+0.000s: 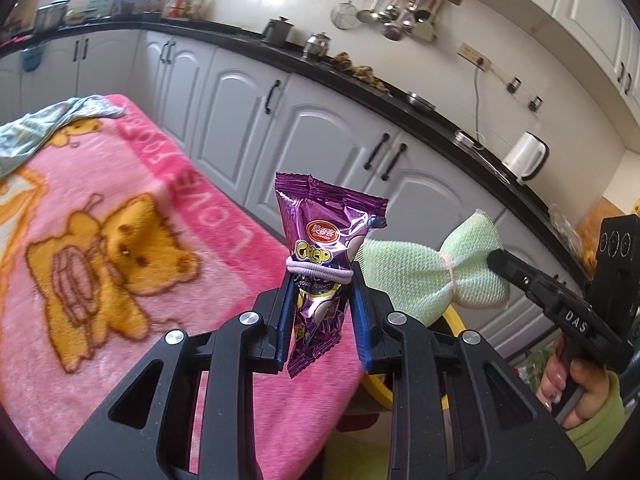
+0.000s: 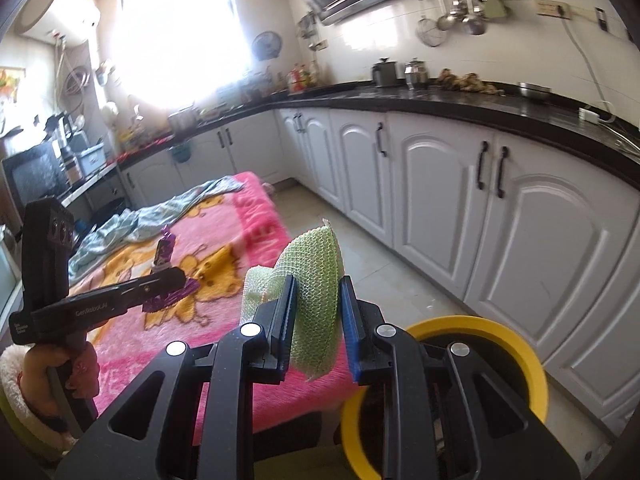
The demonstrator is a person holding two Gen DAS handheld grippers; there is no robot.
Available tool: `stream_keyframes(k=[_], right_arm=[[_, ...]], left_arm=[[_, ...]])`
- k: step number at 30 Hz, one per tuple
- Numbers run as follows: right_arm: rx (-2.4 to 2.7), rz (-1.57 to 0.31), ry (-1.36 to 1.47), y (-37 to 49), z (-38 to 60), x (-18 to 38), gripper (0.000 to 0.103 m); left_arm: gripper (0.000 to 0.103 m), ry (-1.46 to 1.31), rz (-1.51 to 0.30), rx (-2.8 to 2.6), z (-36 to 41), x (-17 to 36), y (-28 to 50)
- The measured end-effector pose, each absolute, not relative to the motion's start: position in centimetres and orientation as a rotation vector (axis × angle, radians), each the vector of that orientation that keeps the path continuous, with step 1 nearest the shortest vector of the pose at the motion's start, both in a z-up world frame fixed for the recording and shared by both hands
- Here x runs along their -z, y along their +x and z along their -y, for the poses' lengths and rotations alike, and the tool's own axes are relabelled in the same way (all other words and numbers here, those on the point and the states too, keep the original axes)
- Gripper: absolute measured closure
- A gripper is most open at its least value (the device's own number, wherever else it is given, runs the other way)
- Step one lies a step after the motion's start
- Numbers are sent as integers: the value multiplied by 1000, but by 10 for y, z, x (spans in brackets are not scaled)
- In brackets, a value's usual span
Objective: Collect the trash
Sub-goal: 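Carry the purple wrapper and green bow sponge over the yellow bin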
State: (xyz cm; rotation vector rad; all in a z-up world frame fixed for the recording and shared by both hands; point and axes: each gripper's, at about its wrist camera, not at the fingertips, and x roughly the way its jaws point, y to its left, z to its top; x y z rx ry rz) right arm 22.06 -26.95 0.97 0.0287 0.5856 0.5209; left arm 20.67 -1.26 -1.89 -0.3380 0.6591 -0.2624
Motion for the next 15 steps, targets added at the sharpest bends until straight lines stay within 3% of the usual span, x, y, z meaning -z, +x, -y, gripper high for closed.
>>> stream_keyframes(k=[15], right_arm=[[-357,-528,116,196,359,-12,82]], left_arm=[[84,-230,-695,396,94,23,216]])
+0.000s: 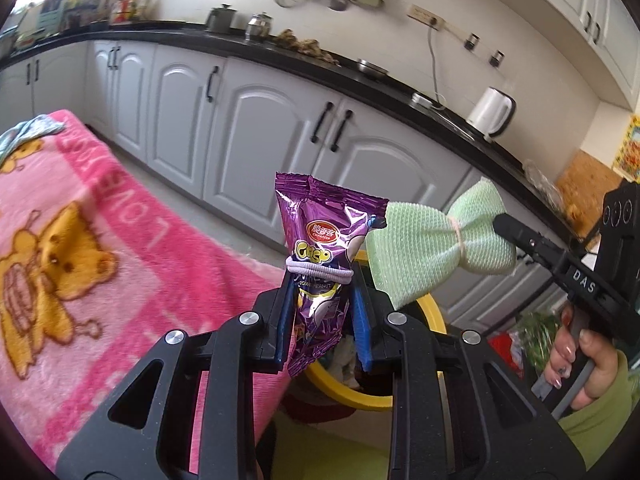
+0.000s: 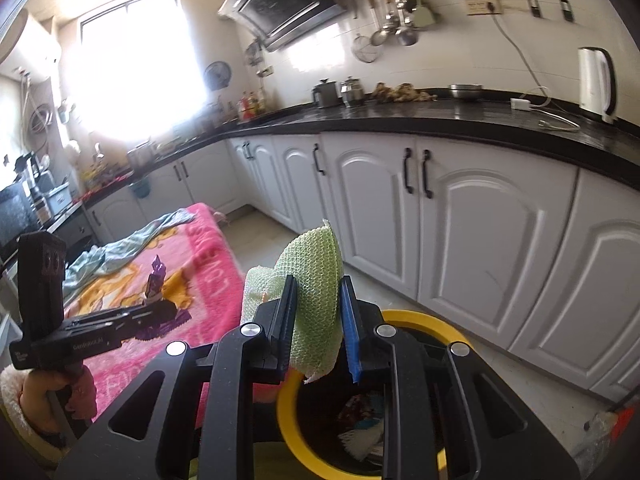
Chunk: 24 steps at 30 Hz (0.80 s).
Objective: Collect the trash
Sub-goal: 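Carry the purple wrapper and green bow sponge over the yellow bin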
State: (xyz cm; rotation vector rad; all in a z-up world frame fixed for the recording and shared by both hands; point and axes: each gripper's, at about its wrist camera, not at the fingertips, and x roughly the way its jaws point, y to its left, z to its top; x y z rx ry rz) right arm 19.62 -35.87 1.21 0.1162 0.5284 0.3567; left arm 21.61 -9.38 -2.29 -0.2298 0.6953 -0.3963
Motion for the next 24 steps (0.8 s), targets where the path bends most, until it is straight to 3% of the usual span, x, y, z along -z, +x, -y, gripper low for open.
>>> stream_keyframes(k=[24], right_arm=[[-177,-503,159,162,436,2,82]], left_arm=[[84,-110,-733,531,180,41,222]])
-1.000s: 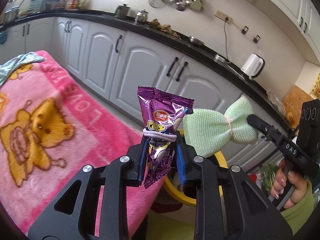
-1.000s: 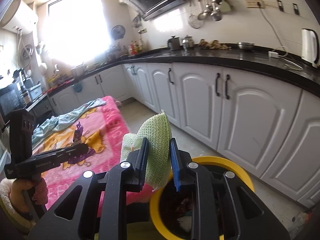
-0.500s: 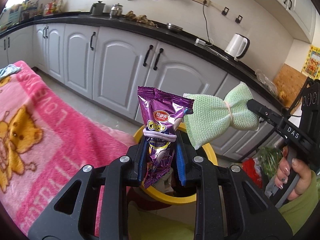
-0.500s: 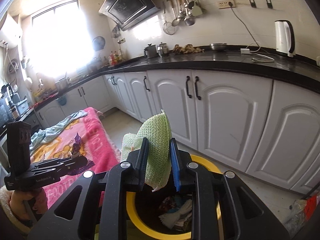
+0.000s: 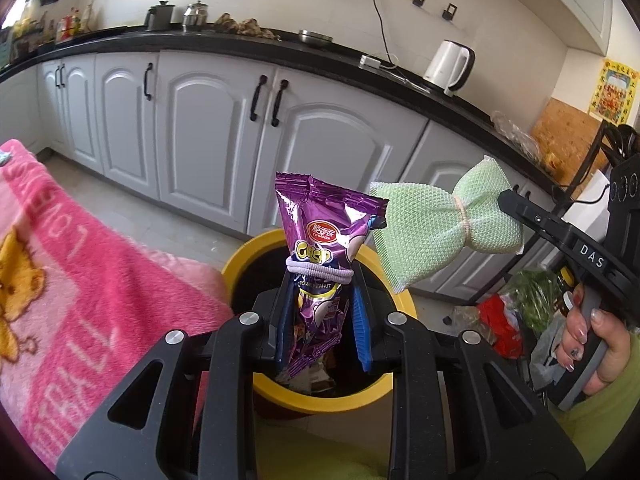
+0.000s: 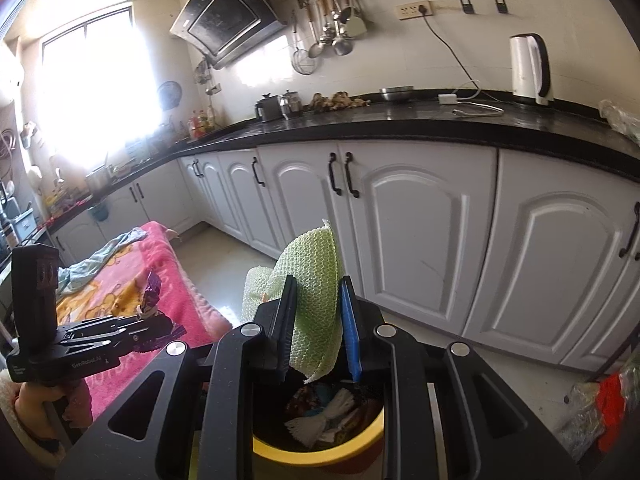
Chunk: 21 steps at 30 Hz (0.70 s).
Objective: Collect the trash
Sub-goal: 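Carry the purple wrapper and green bow sponge over the yellow bin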
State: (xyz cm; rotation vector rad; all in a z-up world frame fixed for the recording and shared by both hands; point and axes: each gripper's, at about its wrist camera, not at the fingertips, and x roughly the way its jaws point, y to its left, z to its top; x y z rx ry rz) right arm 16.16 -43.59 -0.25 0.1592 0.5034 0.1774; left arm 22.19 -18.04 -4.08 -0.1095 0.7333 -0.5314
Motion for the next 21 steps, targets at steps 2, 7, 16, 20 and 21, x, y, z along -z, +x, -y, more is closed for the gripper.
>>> stream_keyframes(k=[2,7,16,20,21], right_arm=[[-168,-507,165,159,440,6,82],[-149,-520,174,155,447,16,82],[-139,-553,161,157,444,32,82],[-140,-582,148,161,437,42,82],[-141,-588,145,162,436,45,82]], left_arm=[[84,-103,-738,539,185,44,222],[84,-93,-751,557,197,54,225],[84,-82,-786,576,209,73,229],[84,-77,-804,580,214,83,233],[84,-76,-807,580,214,84,234]])
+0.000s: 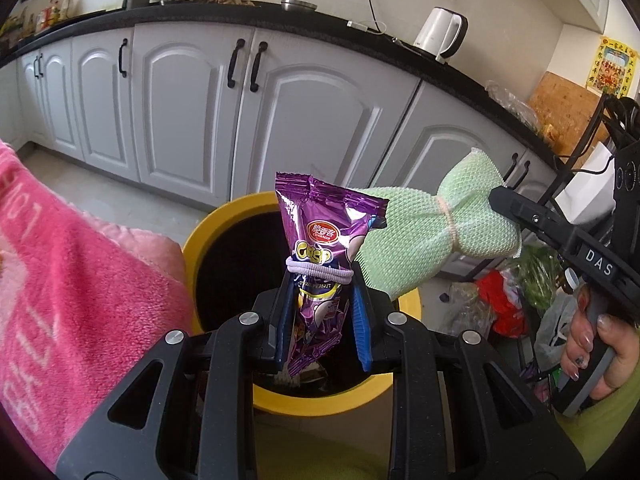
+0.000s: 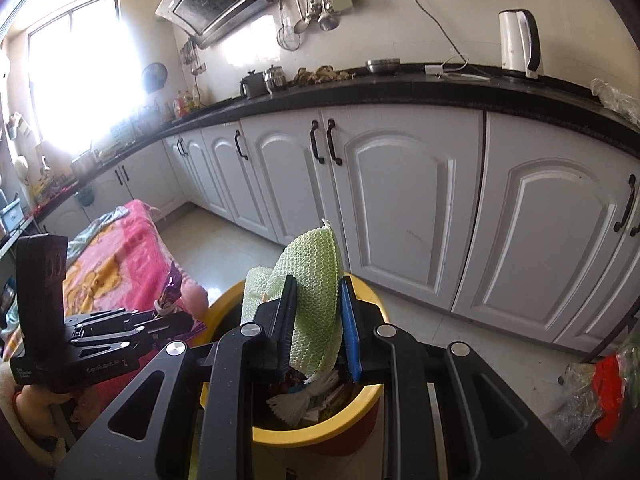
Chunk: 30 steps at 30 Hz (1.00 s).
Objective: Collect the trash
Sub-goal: 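Carry the purple wrapper and green bow sponge over the yellow bin, then open both grippers to drop the wrapper and sponge into the bin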
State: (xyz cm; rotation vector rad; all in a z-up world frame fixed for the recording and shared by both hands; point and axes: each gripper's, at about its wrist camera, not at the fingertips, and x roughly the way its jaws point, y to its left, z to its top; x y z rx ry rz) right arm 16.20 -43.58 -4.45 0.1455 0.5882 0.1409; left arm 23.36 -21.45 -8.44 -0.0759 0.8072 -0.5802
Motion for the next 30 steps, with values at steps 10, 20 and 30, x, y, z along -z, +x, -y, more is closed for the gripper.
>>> stream_keyframes(k=[10,20,30], right_arm=[[-147,-632,122,170,422,63,81],[-143,-677,111,188,414,79,77],[-141,-682,141,192,417,84,77]], left_arm=[[83,-94,-836,586,216,99,241],[83,-88,-880,567,222,114,253],[71,-104,-898,540,214,118,257]])
